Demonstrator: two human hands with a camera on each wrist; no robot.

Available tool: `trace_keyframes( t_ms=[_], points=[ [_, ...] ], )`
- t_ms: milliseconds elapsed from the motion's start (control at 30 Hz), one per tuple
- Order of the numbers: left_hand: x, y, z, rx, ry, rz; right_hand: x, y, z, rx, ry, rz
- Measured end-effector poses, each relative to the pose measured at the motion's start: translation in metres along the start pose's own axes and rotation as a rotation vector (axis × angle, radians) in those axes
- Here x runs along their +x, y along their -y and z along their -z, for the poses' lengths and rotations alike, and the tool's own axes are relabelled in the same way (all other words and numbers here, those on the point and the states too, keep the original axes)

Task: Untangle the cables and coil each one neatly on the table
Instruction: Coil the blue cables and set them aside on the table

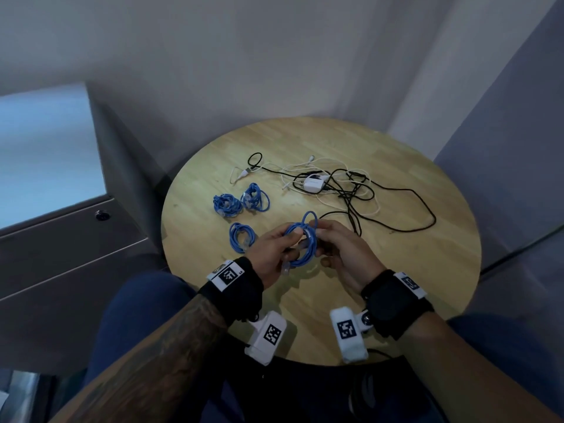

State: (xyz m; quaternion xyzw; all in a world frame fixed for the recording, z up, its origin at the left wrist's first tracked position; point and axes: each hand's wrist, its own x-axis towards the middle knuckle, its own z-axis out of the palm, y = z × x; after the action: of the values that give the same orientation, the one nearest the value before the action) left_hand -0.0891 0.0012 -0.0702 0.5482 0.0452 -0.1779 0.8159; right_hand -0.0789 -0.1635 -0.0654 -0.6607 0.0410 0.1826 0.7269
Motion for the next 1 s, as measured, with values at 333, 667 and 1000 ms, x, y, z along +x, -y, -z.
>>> trace_keyframes(
  t_ms=[333,667,1000],
  points=[
    [0.0,0.0,-0.002,-0.076,0.038,-0.008,-0.004,-0.007,-0.014,-0.163,-0.011,0.204],
    [0.005,0.01,-0.006,-0.06,-0.019,-0.05,0.003,-0.018,-0.006,-0.176,0.096,0.24],
    [0.005,0.02,-0.008,0.027,0.091,-0.062,0.005,-0.014,-0.009,-0.135,-0.147,0.245]
  ],
)
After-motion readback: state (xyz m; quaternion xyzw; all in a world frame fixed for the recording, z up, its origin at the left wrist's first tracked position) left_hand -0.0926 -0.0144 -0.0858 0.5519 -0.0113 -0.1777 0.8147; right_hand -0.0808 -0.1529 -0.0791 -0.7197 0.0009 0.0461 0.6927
